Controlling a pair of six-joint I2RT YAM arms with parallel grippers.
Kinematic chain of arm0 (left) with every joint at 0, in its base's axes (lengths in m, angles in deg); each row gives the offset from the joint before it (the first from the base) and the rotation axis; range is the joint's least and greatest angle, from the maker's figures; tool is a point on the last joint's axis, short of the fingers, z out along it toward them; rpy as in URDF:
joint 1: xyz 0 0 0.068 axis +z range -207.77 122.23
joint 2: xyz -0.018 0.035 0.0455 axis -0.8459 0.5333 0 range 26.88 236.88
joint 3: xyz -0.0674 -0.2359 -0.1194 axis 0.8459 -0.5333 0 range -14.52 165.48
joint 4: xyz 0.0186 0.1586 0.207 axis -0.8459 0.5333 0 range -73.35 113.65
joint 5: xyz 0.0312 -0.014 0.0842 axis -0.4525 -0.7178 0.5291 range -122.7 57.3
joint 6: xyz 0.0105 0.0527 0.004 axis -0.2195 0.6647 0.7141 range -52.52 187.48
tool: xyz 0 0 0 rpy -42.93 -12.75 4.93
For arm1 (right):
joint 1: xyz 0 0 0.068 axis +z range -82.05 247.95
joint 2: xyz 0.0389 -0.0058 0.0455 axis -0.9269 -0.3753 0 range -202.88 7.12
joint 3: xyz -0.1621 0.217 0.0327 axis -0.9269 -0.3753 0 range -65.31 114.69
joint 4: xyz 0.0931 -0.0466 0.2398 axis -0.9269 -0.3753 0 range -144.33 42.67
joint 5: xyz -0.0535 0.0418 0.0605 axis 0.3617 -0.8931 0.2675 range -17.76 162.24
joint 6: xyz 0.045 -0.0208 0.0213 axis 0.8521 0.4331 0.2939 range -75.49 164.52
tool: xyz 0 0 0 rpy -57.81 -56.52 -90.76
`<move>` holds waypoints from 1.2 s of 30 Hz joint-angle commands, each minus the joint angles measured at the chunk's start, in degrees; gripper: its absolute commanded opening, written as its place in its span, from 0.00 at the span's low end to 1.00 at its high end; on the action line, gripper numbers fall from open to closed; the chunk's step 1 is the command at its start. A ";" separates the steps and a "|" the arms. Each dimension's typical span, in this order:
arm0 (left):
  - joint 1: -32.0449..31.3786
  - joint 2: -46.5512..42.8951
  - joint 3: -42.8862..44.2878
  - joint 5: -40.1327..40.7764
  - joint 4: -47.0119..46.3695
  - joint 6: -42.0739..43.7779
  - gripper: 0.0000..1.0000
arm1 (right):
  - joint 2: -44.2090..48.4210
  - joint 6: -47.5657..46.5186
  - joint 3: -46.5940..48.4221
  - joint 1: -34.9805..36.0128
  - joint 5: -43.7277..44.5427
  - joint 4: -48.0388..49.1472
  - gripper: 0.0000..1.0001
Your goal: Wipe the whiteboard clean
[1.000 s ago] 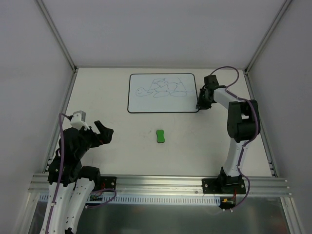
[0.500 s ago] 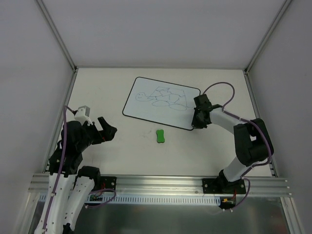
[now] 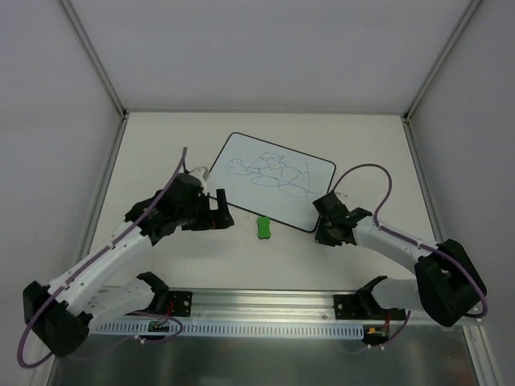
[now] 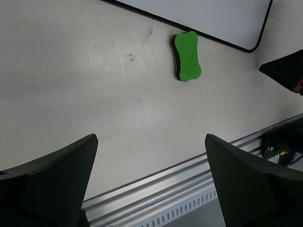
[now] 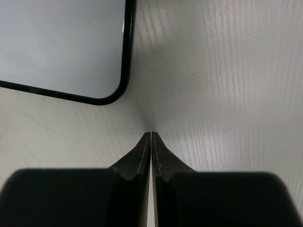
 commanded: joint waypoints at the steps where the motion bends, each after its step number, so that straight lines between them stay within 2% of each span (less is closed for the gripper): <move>1: -8.03 8.76 6.21 11.80 -3.36 -5.37 0.99 | 3.24 3.94 -1.40 0.83 3.91 -0.98 0.06; 2: -9.35 11.05 7.45 12.96 -3.45 -5.81 0.99 | 3.68 3.94 -1.58 1.09 4.00 -0.98 0.07; 5: -13.84 20.28 12.53 17.52 -3.72 -7.13 0.99 | 6.66 4.12 -2.46 1.62 4.79 -0.80 0.20; 6: -14.54 24.57 13.78 18.50 -3.72 -7.65 0.99 | 7.63 3.60 -2.63 1.54 4.79 -0.63 0.28; 8: -15.78 28.81 17.56 19.29 -3.81 -8.10 0.99 | 10.17 2.72 -2.55 1.54 4.88 -0.54 0.36; 9: -16.04 32.66 18.79 19.47 -3.81 -8.18 0.99 | 10.97 2.45 -2.55 1.54 5.23 -0.62 0.45; 14: -18.50 41.65 25.55 21.58 -3.89 -9.41 0.99 | 15.46 0.87 -3.07 1.62 5.58 -0.62 0.64; 15: -18.68 42.97 26.18 21.58 -3.81 -10.02 0.99 | 16.25 0.69 -3.16 1.54 5.93 -0.62 0.72; 17: -19.12 46.48 27.50 20.88 -3.89 -10.73 0.98 | 18.71 0.34 -3.60 1.62 6.54 -0.62 0.79; 22: -20.70 51.32 28.56 22.29 -3.89 -13.28 0.90 | 24.33 -0.36 -5.36 1.54 8.66 -0.62 0.96; 28: -22.11 53.52 27.85 24.22 -3.89 -17.06 0.83 | 29.87 -1.24 -6.85 1.45 10.15 -0.54 0.99; 31: -22.19 54.75 28.47 25.18 -3.89 -17.85 0.76 | 29.70 -1.51 -7.29 1.54 10.42 -0.54 0.99; 33: -22.28 55.45 29.26 25.36 -3.81 -18.03 0.68 | 29.09 -1.42 -7.56 1.54 10.16 -0.54 0.99; 36: -22.28 56.60 29.87 24.75 -3.89 -18.29 0.63 | 29.09 -0.89 -8.00 1.54 9.89 -0.62 0.99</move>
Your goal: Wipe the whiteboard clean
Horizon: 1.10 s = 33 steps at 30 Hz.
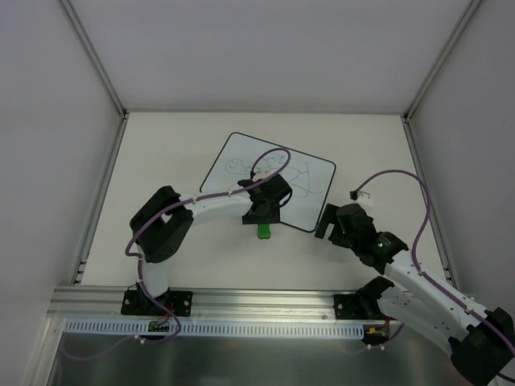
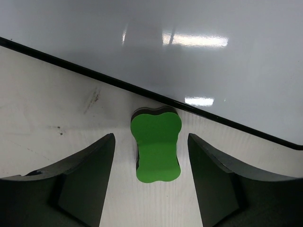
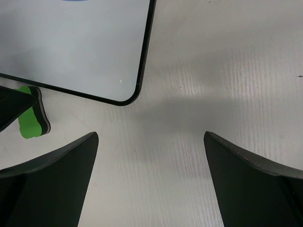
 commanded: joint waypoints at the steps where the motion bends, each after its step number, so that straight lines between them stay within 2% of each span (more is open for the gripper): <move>1: -0.56 1.41 2.25 1.73 0.19 -1.92 0.63 | 0.41 0.14 -0.76 0.14 2.30 0.36 0.99; 9: -0.91 2.21 1.90 0.76 0.19 -2.54 0.58 | 0.59 0.14 -1.82 0.14 3.10 0.62 0.99; 11: -1.17 2.29 1.98 0.94 0.28 -2.54 0.52 | 0.41 0.14 -1.73 0.05 2.92 0.89 0.99; 20: -1.79 2.38 1.46 0.50 0.37 -2.89 0.44 | -1.08 -0.65 -1.99 0.14 2.04 2.20 0.99; 22: -1.87 2.03 1.20 0.59 0.28 -3.15 0.40 | -1.61 -1.44 -2.17 0.22 1.08 3.69 0.99; 28: -1.79 -1.12 -1.18 2.69 0.37 -2.54 0.16 | -6.70 -8.20 0.80 0.14 -3.39 10.01 0.98; 32: -0.47 -4.90 -4.33 4.54 0.37 -0.69 0.05 | -16.88 -14.09 7.74 0.22 -7.09 12.31 0.94; 33: 0.23 -5.87 -5.04 4.54 0.37 0.09 0.04 | -22.30 -15.23 9.68 0.22 -8.06 12.31 0.91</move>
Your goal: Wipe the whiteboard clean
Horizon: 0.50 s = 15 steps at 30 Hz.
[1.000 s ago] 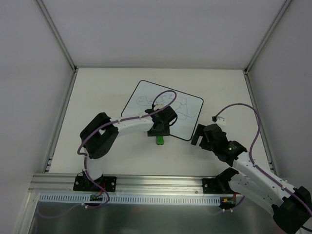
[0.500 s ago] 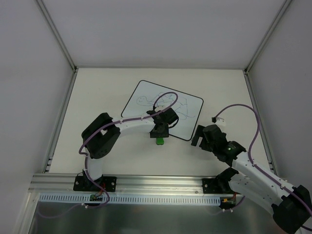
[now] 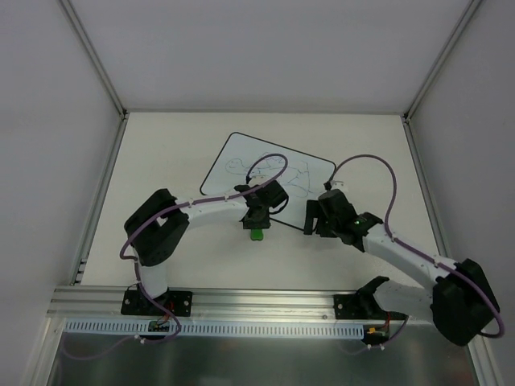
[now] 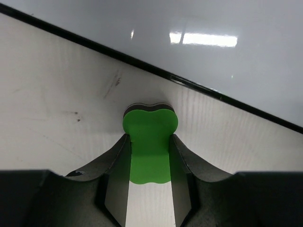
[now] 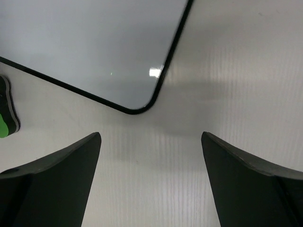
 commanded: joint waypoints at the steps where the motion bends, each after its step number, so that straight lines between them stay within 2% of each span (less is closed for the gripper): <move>1: 1.85 -6.99 -2.77 2.86 0.76 2.44 0.04 | -10.12 -8.94 8.88 0.22 -6.15 5.36 0.88; 3: 4.92 -9.37 -5.14 1.55 0.85 3.75 0.04 | -17.40 -11.59 14.59 0.31 -8.71 5.54 0.71; 4: 5.98 -12.25 -6.19 1.28 0.76 4.11 0.04 | -19.44 -12.56 16.00 0.57 -10.90 5.80 0.69; 7: 10.19 -18.22 -9.71 0.40 1.02 6.57 0.04 | -26.13 -15.99 20.75 1.36 -15.99 7.65 0.69; 15: 21.53 -28.97 -17.89 -3.20 0.94 12.63 0.06 | -39.32 -23.90 30.86 6.46 -20.23 4.31 0.69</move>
